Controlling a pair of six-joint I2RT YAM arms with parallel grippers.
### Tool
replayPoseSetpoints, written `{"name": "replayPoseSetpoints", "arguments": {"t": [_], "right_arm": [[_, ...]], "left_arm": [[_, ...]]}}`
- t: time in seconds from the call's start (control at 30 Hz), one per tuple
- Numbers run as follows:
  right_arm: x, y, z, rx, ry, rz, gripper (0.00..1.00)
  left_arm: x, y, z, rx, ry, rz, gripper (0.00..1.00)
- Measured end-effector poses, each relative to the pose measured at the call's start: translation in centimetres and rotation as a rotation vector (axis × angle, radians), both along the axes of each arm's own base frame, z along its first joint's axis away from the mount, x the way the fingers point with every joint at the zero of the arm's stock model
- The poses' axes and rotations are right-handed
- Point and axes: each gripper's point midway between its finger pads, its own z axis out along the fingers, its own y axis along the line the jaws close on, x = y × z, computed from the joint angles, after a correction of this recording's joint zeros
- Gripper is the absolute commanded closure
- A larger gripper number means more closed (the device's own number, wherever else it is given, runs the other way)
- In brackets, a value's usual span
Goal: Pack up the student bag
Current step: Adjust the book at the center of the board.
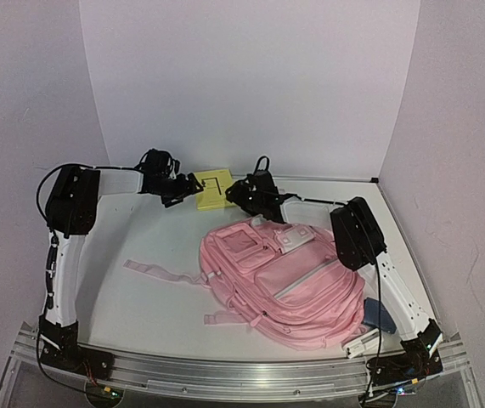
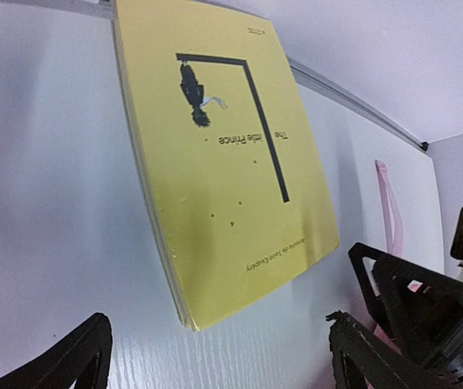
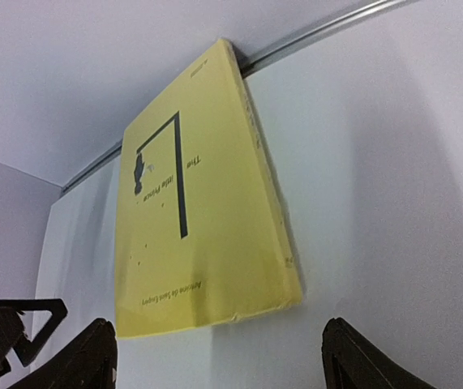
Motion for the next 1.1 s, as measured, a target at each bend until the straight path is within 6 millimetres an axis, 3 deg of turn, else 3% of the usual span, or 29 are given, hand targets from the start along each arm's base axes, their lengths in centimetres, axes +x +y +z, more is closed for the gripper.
{"name": "replayPoseSetpoints", "arguments": {"t": [0.2, 0.4, 0.63, 1.1], "right_arm": [[2.0, -1.7, -1.0, 0.000, 0.004, -0.057, 0.18], [3.8, -2.2, -0.9, 0.042, -0.017, -0.081, 0.19], [4.6, -0.4, -0.5, 0.121, -0.044, -0.014, 0.19], [3.4, 2.0, 0.0, 0.207, -0.038, 0.151, 0.19]], "left_arm": [[0.5, -0.3, -3.1, -0.009, 0.077, 0.019, 0.07], [1.1, -0.7, -2.9, -0.032, 0.077, 0.026, 0.08], [1.5, -1.6, -3.0, -0.069, 0.076, -0.006, 0.08], [1.0, -3.7, -2.8, -0.122, 0.064, -0.095, 0.10]]}}
